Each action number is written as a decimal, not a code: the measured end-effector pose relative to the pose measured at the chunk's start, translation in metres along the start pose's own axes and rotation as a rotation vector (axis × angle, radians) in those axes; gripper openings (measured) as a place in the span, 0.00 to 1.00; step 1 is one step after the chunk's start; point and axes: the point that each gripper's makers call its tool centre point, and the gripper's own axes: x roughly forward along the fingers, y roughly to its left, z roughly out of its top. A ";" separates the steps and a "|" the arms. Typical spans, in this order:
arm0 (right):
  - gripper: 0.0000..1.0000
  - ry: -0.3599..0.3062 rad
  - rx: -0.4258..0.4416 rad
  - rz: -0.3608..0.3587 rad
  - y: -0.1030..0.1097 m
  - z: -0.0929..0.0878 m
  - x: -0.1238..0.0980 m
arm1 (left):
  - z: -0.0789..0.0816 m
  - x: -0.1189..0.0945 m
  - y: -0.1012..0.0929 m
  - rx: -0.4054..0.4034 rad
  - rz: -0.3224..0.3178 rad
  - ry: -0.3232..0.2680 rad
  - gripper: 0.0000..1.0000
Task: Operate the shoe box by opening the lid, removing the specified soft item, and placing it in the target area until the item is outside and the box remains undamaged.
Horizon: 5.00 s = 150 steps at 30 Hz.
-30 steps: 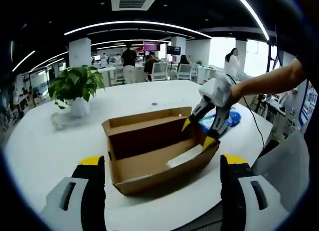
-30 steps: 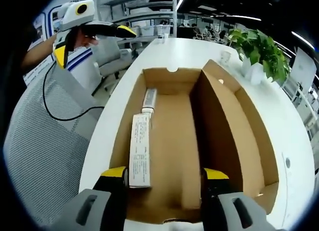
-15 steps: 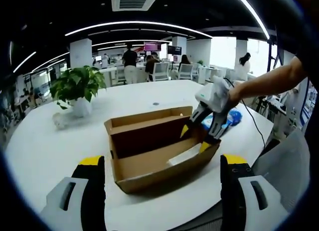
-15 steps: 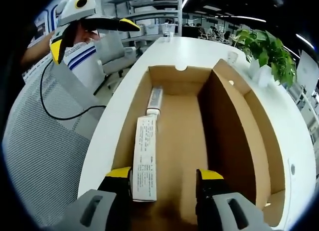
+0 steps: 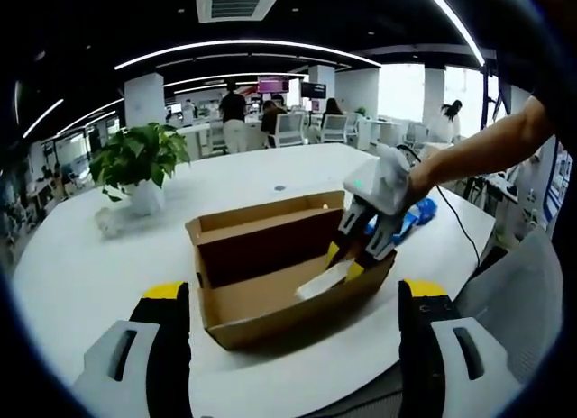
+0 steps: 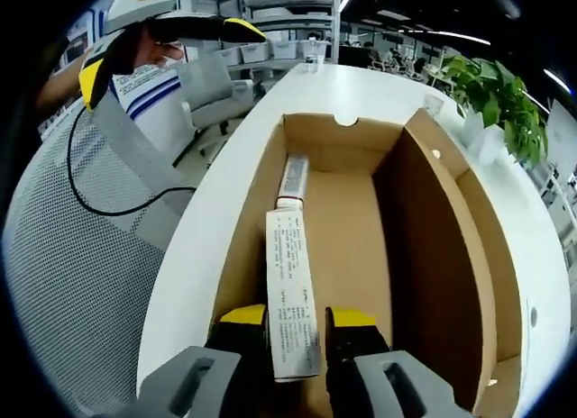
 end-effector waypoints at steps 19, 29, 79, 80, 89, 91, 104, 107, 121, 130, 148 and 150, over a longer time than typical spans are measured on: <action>0.16 -0.024 0.000 -0.067 -0.013 0.005 -0.019 | -0.005 0.001 -0.014 0.006 -0.019 -0.030 1.00; 0.16 -0.062 0.011 -0.110 -0.023 0.011 -0.047 | 0.000 0.004 -0.015 -0.002 -0.013 -0.054 1.00; 0.14 -0.130 0.047 -0.259 -0.056 0.001 -0.174 | 0.002 0.011 -0.022 0.010 -0.034 -0.077 0.99; 0.14 -0.130 0.051 -0.263 -0.057 -0.001 -0.177 | 0.002 0.012 -0.022 0.013 -0.035 -0.076 0.99; 0.14 -0.131 0.073 -0.303 -0.066 -0.016 -0.200 | 0.000 0.012 -0.024 0.017 -0.042 -0.070 0.99; 0.14 -0.130 0.077 -0.311 -0.067 -0.020 -0.204 | -0.001 0.012 -0.025 0.020 -0.045 -0.066 0.99; 0.14 -0.104 0.124 -0.360 -0.088 -0.062 -0.230 | -0.004 0.014 -0.025 0.025 -0.048 -0.053 0.99; 0.14 -0.088 0.130 -0.371 -0.093 -0.075 -0.236 | -0.005 0.014 -0.024 0.025 -0.047 -0.051 0.99; 0.14 -0.027 0.173 -0.406 -0.113 -0.134 -0.251 | -0.008 0.017 -0.029 0.028 -0.064 -0.031 0.99; 0.14 0.015 0.174 -0.408 -0.121 -0.165 -0.255 | -0.008 0.017 -0.030 0.025 -0.060 -0.031 0.99; 0.14 0.125 0.178 -0.404 -0.134 -0.228 -0.250 | -0.012 0.019 -0.030 0.027 -0.058 -0.007 0.98; 0.14 0.138 0.179 -0.403 -0.135 -0.234 -0.249 | -0.012 0.019 -0.029 0.027 -0.055 -0.005 0.98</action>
